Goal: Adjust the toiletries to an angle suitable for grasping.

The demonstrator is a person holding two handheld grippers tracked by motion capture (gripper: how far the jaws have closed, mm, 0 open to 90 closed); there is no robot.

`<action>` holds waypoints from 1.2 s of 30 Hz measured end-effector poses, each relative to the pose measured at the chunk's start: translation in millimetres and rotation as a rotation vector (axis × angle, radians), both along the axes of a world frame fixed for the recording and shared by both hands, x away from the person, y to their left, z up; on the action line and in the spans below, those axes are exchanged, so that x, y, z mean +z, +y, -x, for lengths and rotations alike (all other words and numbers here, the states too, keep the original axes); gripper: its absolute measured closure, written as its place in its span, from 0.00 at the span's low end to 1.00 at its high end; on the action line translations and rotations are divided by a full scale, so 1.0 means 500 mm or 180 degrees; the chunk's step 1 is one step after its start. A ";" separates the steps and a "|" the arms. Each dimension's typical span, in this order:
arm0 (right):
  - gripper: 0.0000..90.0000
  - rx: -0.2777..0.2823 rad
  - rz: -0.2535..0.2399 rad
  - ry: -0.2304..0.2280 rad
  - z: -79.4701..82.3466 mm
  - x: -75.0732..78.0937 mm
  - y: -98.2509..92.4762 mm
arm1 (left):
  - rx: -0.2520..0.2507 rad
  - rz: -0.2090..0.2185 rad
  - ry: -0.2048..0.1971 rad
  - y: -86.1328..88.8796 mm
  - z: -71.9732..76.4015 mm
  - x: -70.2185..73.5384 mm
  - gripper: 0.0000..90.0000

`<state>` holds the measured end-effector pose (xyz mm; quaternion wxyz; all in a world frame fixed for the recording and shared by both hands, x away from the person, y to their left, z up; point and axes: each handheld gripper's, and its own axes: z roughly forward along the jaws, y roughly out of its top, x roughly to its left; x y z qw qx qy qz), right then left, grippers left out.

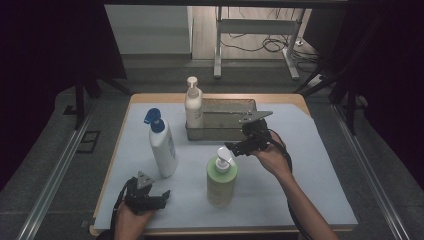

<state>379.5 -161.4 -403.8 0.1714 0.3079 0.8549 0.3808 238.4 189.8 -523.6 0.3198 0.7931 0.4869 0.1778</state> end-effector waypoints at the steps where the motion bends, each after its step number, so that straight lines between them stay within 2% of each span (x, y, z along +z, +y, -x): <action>1: 0.00 -0.0014 0.0010 -0.0015 0.003 0.000 -0.005 | 0.0000 0.0000 0.0000 0.000 0.000 0.000 0.14; 7: 0.00 -0.0093 0.0076 -0.0101 0.018 0.000 -0.031 | 0.0000 0.0000 0.0000 0.000 0.000 0.000 0.14; 10: 0.00 -0.0090 0.0273 -0.0122 0.032 -0.005 -0.048 | 0.0000 0.0000 -0.0001 0.000 0.000 0.000 0.14; 11: 0.00 -0.0089 0.0280 -0.0118 0.034 -0.006 -0.051 | 0.0000 0.0000 -0.0001 0.000 0.000 0.000 0.14; 15: 0.00 -0.0119 0.0244 -0.0094 0.047 -0.008 -0.064 | -0.0008 -0.0003 -0.0003 0.000 0.000 0.000 0.14; 17: 0.00 -0.0117 0.0162 -0.0060 0.055 -0.010 -0.072 | -0.0009 -0.0003 -0.0002 0.000 0.000 0.000 0.14; 28: 0.00 -0.0095 0.0131 0.0005 0.107 -0.037 -0.107 | -0.0001 0.0001 -0.0002 0.000 0.000 0.000 0.14; 36: 0.00 -0.0178 -0.0048 0.0020 0.145 -0.060 -0.143 | -0.0010 -0.0004 -0.0004 0.000 0.000 0.000 0.14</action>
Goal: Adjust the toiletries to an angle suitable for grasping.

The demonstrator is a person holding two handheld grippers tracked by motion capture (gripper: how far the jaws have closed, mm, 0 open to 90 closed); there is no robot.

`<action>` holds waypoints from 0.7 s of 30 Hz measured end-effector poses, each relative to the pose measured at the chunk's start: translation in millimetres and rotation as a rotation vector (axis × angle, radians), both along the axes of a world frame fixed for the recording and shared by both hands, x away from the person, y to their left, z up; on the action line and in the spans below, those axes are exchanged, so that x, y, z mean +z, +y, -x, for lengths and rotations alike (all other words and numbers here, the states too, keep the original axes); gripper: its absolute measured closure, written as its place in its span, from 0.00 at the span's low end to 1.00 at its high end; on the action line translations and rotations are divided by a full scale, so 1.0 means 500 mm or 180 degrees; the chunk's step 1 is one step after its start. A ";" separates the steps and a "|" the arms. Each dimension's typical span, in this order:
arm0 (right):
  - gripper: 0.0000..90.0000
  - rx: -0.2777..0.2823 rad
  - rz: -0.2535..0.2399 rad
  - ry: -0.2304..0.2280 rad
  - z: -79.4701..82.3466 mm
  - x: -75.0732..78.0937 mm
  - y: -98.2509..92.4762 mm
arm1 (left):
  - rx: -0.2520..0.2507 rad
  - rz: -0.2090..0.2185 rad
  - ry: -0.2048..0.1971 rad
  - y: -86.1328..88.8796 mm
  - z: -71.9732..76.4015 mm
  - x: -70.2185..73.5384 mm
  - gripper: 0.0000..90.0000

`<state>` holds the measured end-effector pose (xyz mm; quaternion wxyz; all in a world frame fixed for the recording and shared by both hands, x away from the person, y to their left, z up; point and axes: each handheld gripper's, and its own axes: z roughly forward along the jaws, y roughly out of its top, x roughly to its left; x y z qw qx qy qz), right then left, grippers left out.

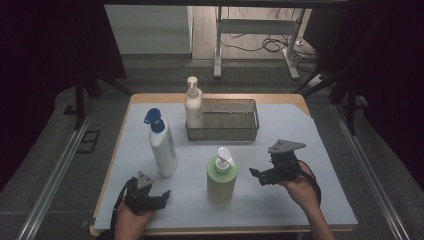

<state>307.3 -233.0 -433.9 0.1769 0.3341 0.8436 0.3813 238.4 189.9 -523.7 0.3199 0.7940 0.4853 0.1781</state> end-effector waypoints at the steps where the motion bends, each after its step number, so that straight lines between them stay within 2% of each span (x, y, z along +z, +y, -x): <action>1: 0.00 -0.0011 -0.0016 0.0007 0.004 -0.004 -0.003 | 0.0006 0.0002 0.0002 0.000 0.000 0.000 0.14; 8: 0.00 -0.0068 -0.0143 0.0025 0.023 -0.032 -0.022 | 0.0008 0.0004 0.0002 0.000 0.000 0.000 0.14; 14: 0.00 -0.0084 -0.0414 0.0078 0.042 -0.054 -0.035 | 0.0008 0.0002 0.0000 0.000 0.000 0.000 0.14; 19: 0.00 -0.0039 -0.0377 0.0095 0.051 -0.067 -0.039 | 0.0010 0.0002 -0.0001 0.000 0.001 0.000 0.14; 21: 0.00 0.0004 -0.0313 0.0160 0.056 -0.076 -0.040 | 0.0011 0.0001 -0.0002 0.000 0.001 0.000 0.14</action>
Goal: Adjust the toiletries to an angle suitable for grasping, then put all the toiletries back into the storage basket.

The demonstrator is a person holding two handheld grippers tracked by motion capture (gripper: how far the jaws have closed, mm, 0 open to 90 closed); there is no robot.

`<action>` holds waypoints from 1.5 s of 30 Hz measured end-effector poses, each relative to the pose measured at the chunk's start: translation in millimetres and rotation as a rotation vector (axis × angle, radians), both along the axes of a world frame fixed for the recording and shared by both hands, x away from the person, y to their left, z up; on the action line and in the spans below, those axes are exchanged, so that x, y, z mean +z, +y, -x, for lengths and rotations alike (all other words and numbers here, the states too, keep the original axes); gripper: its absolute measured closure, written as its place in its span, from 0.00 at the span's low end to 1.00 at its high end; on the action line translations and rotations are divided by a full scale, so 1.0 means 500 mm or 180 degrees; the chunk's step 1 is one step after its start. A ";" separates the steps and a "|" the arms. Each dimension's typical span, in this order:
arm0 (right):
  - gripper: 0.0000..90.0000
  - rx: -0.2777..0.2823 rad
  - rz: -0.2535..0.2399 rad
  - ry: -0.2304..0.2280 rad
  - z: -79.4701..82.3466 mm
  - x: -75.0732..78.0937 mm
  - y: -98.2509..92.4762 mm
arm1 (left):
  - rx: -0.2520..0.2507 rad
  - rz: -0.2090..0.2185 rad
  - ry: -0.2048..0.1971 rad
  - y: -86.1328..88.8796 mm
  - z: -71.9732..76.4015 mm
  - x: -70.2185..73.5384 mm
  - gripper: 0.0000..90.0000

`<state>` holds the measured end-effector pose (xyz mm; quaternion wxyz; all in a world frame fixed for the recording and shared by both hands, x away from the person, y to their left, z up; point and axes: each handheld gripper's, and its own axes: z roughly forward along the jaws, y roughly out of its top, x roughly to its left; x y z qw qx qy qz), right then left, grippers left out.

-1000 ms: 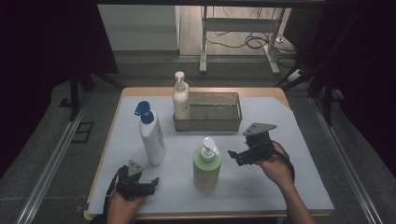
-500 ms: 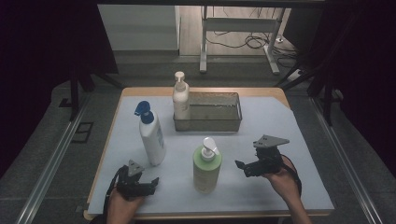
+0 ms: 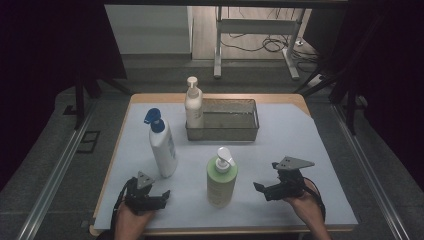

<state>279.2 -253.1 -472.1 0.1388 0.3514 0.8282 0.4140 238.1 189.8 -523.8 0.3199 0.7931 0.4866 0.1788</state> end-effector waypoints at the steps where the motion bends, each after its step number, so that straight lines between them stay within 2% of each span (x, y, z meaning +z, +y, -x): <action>1: 0.00 0.0011 0.0000 0.0058 0.002 -0.003 0.000 | 0.0001 0.0001 0.0000 0.000 0.000 0.000 0.14; 3: 0.00 0.0016 -0.0003 0.0106 0.005 -0.006 0.000 | -0.0001 -0.0005 -0.0003 0.000 0.000 0.000 0.14; 4: 0.00 0.0037 0.0005 0.0179 0.010 -0.011 0.000 | 0.0000 -0.0004 -0.0004 0.000 0.000 0.000 0.14; 8: 0.00 0.0063 -0.0015 0.0233 0.018 -0.015 0.002 | 0.0001 -0.0005 -0.0005 0.000 0.000 0.000 0.14; 11: 0.00 0.0095 0.0056 0.0212 0.027 -0.010 0.009 | 0.0005 0.0001 -0.0001 0.000 0.000 0.000 0.14; 14: 0.00 0.0115 0.0015 0.0215 0.033 -0.003 0.015 | 0.0004 0.0001 -0.0001 0.000 0.000 0.000 0.14; 15: 0.00 0.0149 0.0008 0.0231 0.036 0.000 0.019 | 0.0003 0.0001 -0.0001 0.000 0.000 0.000 0.14; 16: 0.00 0.0214 0.0030 0.0185 0.043 0.007 0.028 | 0.0003 0.0000 -0.0002 0.000 0.000 0.000 0.14; 22: 0.00 0.0355 0.0033 0.0144 0.056 0.027 0.053 | 0.0003 0.0000 0.0000 0.000 0.000 0.000 0.14; 32: 0.00 0.0538 0.0021 0.0171 0.066 0.042 0.087 | 0.0005 0.0001 -0.0001 0.000 0.000 0.000 0.14; 42: 0.00 0.0672 -0.0010 0.0123 0.068 0.051 0.121 | 0.0004 0.0002 0.0000 0.000 0.000 0.000 0.14; 45: 0.00 0.0758 -0.0052 0.0104 0.069 0.054 0.135 | 0.0001 -0.0003 -0.0003 0.000 0.000 0.000 0.14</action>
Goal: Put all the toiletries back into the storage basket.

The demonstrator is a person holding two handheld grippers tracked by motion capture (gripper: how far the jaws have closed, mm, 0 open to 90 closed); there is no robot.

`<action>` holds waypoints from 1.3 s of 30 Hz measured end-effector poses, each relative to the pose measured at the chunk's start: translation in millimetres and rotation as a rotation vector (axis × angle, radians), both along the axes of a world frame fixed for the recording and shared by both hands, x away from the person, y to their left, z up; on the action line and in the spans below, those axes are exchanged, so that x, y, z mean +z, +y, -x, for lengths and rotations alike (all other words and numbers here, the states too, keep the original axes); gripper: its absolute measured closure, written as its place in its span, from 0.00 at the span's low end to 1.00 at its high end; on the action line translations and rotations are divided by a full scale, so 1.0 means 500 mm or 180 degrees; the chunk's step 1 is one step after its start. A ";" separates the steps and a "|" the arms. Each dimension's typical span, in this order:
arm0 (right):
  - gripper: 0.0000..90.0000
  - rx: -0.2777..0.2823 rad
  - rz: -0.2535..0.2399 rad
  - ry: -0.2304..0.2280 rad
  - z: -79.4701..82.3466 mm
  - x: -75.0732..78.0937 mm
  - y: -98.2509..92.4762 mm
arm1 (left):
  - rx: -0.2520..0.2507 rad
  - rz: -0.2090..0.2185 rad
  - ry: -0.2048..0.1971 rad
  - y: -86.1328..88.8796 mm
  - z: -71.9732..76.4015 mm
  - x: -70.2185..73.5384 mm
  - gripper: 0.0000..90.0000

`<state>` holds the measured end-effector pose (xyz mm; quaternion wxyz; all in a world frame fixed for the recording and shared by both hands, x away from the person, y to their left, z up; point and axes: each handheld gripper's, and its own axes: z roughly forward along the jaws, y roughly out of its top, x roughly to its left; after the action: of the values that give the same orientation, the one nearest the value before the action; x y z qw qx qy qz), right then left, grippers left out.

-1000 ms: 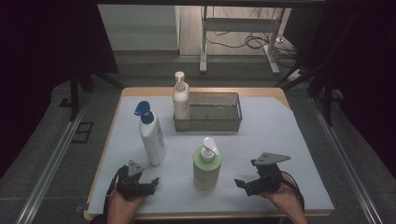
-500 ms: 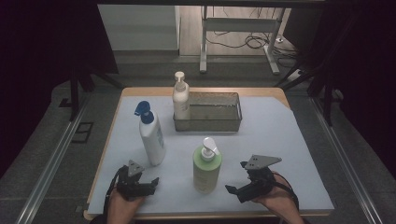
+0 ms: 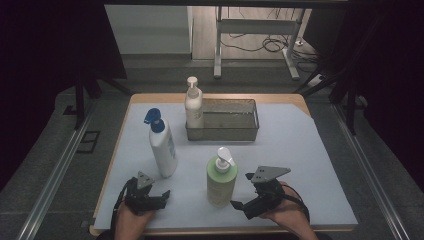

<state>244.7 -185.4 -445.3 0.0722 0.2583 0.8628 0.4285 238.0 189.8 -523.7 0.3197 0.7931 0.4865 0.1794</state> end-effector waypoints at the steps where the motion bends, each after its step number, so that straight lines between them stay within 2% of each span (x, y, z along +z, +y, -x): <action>1: 0.00 0.0000 0.0000 0.0000 0.000 0.000 0.000 | 0.0000 0.0000 0.0000 0.000 0.000 0.000 0.14; 12: 0.00 0.0077 0.0049 -0.0085 -0.006 0.002 0.042 | 0.0000 0.0000 0.0000 0.000 0.000 0.000 0.14; 24: 0.04 0.0087 0.0075 -0.0317 -0.017 0.010 0.082 | 0.0001 0.0005 0.0008 0.000 0.000 0.000 0.14; 28: 0.07 0.0069 0.0028 -0.0362 -0.020 0.012 0.088 | -0.0001 -0.0002 0.0005 0.000 0.000 0.000 0.14; 39: 0.11 0.0048 -0.0022 -0.0364 -0.030 0.012 0.104 | 0.0002 0.0003 0.0008 0.000 0.000 0.000 0.14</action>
<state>259.6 -133.4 -439.1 0.1173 0.2271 0.8577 0.4461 238.0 189.7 -523.6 0.3194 0.7930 0.4872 0.1783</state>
